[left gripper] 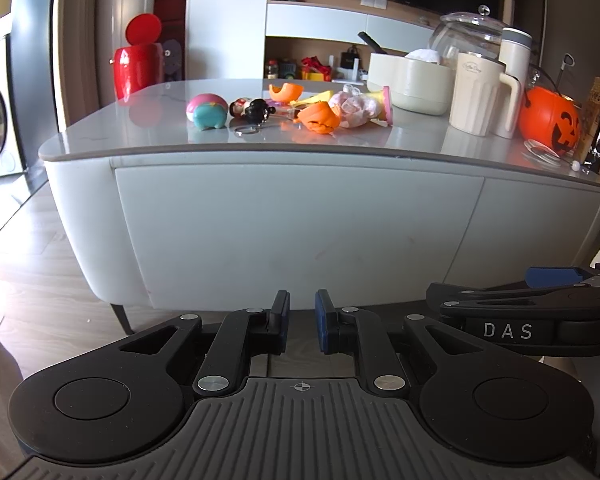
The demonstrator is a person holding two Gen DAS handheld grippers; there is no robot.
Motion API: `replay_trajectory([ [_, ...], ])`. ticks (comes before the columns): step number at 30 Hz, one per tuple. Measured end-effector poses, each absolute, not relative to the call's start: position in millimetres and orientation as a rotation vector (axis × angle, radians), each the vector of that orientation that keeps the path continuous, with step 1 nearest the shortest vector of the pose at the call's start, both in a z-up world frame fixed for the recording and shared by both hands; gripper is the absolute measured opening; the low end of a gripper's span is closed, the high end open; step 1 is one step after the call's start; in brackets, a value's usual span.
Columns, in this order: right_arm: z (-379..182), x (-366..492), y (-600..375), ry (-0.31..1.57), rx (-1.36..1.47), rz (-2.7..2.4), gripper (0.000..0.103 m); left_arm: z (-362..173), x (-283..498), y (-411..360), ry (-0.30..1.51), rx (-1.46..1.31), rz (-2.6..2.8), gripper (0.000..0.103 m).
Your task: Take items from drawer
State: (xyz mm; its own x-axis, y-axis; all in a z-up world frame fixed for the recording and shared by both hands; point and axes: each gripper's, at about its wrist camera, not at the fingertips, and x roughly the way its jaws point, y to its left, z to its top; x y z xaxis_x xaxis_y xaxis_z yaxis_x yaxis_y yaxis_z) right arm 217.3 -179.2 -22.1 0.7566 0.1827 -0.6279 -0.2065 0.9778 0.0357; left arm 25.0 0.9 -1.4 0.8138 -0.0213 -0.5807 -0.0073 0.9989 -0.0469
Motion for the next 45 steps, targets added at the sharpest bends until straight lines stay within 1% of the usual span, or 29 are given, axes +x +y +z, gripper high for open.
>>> replay_trajectory([
  [45, -23.3, 216.6, -179.3, 0.685, -0.039, 0.213, 0.103, 1.6, 26.9, -6.9, 0.594, -0.022, -0.046, 0.015],
])
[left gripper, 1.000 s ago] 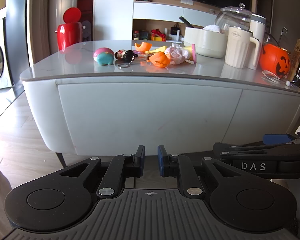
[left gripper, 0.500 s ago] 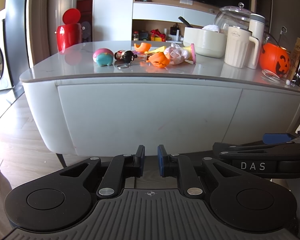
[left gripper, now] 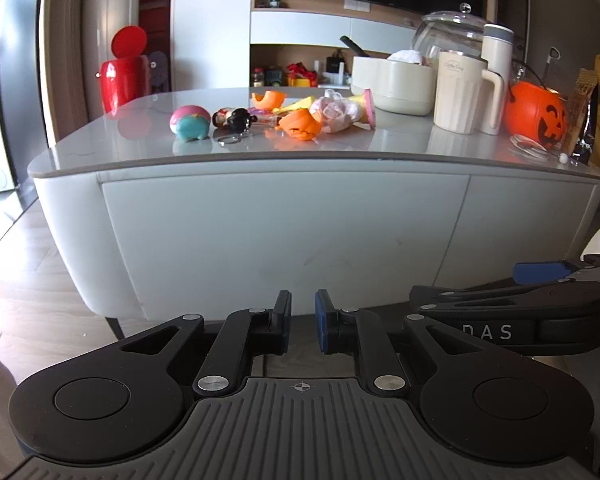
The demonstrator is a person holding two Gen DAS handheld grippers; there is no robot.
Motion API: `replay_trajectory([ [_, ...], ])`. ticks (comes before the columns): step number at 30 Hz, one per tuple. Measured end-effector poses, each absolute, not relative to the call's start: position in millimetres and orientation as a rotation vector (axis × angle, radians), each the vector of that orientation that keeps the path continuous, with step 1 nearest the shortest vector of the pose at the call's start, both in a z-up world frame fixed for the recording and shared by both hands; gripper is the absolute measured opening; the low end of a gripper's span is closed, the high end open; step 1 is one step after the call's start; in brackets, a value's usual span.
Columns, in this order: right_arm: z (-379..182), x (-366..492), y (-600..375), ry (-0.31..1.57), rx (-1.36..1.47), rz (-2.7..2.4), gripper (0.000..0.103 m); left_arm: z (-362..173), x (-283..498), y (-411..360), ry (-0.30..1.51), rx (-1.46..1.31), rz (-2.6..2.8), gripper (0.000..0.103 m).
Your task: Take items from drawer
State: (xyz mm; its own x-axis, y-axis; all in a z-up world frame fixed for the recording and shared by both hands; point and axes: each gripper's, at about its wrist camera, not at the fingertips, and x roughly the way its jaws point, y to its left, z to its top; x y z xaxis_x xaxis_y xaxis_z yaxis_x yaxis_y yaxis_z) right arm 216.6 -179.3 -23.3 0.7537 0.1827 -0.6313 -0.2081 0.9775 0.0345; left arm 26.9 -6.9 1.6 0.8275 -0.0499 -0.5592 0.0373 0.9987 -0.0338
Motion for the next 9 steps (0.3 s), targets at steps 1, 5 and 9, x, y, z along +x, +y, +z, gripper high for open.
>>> replay_trajectory([
  [1, -23, 216, -179, 0.684, -0.039, 0.213, 0.103, 2, 26, -7, 0.59, -0.032, -0.054, 0.015],
  [5, -23, 217, -180, 0.689, -0.034, 0.212, 0.103, 2, 26, -10, 0.595, -0.003, 0.008, 0.014],
  [9, -21, 220, -186, 0.709, -0.001, 0.19, 0.103, 3, 32, 1, 0.633, -0.064, 0.026, 0.014],
])
